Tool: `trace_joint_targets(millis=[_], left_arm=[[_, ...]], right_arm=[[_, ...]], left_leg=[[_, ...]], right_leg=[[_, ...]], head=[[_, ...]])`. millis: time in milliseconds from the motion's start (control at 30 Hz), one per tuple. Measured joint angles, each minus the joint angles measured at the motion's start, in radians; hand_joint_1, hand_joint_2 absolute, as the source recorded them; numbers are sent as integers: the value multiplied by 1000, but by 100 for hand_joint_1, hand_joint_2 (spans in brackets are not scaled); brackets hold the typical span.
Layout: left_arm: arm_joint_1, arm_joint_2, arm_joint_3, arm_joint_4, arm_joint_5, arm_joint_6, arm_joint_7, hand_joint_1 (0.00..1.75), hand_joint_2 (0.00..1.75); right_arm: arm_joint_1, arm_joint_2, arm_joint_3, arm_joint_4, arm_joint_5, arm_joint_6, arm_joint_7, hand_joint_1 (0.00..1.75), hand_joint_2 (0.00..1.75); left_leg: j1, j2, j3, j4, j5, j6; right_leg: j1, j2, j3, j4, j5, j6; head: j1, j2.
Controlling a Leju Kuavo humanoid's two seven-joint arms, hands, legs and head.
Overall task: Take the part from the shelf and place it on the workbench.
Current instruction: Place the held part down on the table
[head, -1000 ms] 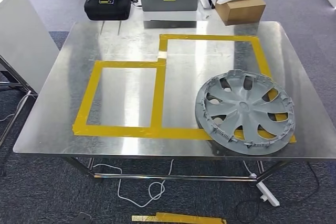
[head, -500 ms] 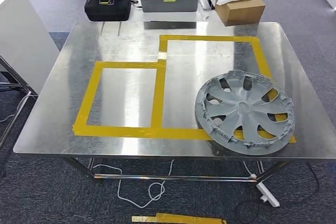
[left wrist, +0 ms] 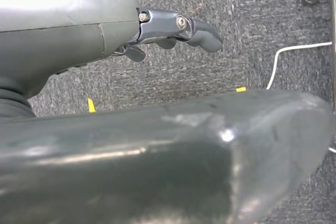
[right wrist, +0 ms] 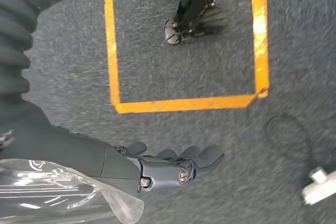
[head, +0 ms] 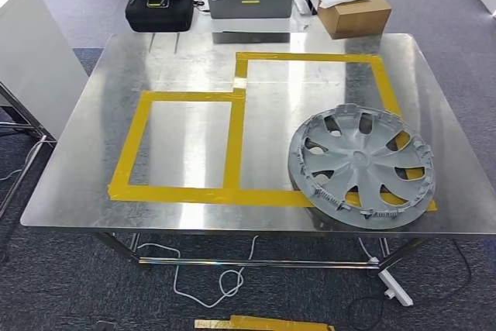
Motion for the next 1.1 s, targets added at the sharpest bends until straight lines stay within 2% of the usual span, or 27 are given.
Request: trace_joint_targets(millis=[267, 433, 600, 700, 733, 767, 833, 867, 900, 933, 967, 1033, 1067, 1100], left_arm=[[-18, 16, -43, -7, 14, 3, -10, 0, 0], [-33, 19, -66, -7, 56, -1, -28, 0, 0], [-55, 29, -104, -7, 94, 14, -41, 0, 0], [-71, 38, -130, -7, 117, 28, -51, 0, 0], [-76, 40, -138, -7, 120, 30, -52, 0, 0], [-82, 41, -144, -7, 123, 32, -53, 0, 0], [-89, 43, -157, -8, 125, 33, -53, 0, 0], [-91, 43, -162, -8, 124, 34, -53, 0, 0], [-92, 44, -166, -9, 122, 34, -54, 0, 0], [-93, 44, -168, -9, 120, 34, -54, 0, 0], [-94, 44, -169, -10, 119, 34, -55, 0, 0], [-97, 44, -169, -12, 119, 34, -57, 0, 0], [-99, 45, -169, -14, 119, 34, -57, 0, 0], [-101, 45, -169, -15, 119, 34, -58, 0, 0]], right_arm=[[-70, 0, -75, 114, 14, 30, -27, 0, 0], [-100, 0, -105, 162, 33, 104, -59, 0, 0], [-135, 0, -138, 225, 90, 196, -103, 0, 0], [-151, 1, -157, 249, 133, 227, -137, 0, 0], [-155, 1, -163, 255, 146, 234, -146, 0, 0], [-159, 0, -169, 259, 157, 240, -153, 0, 0], [-167, 0, -178, 269, 177, 254, -163, 0, 0], [-170, 0, -183, 273, 184, 260, -167, 0, 0], [-172, 0, -186, 277, 190, 265, -172, 0, 0], [-173, 0, -189, 279, 193, 268, -177, 0, 0], [-174, 0, -191, 281, 194, 270, -182, 0, 0], [-178, 0, -195, 282, 194, 272, -188, 0, 0], [-180, 0, -195, 283, 194, 273, -189, 0, 0], [-183, 0, -196, 283, 194, 274, -191, 0, 0]], left_leg=[[0, 0, 1, 0, 0, 0], [-1, 0, 0, 1, -1, 1], [-3, 0, -4, 10, -3, 9], [-1, 2, -4, 4, 9, 23], [0, 4, -4, -3, 17, 30], [3, 6, -6, -10, 23, 36], [2, 10, -16, -14, 32, 43], [0, 11, -22, -13, 36, 44], [-1, 12, -29, -12, 40, 43], [-3, 13, -35, -11, 44, 42], [-3, 13, -42, -10, 49, 39], [-4, 13, -51, -5, 57, 31], [-4, 13, -54, -3, 62, 26], [-5, 13, -56, 0, 66, 19]], right_leg=[[0, 0, 3, 0, 0, 0], [-1, 0, 4, -1, 1, 1], [-4, 0, 11, -2, 6, 8], [-4, 0, 10, -5, 7, 19], [-3, 0, 5, 6, -8, 21], [-2, 0, -7, 37, -38, 21], [-1, 1, -48, 155, -121, 20], [0, 1, -69, 219, -154, 21], [0, 1, -77, 259, -168, 22], [0, 1, -68, 263, -164, 21], [0, 0, -35, 222, -142, 20], [1, -7, 62, 70, -93, 15], [3, -10, 100, 10, -75, 9], [5, -12, 118, -24, -69, 3]], head=[[0, 0], [0, 0], [-1, 0], [0, 0], [1, 0], [2, 0], [2, 0], [2, 0], [1, 0], [1, 0], [1, 0], [2, 0], [1, 0], [-1, 0]])
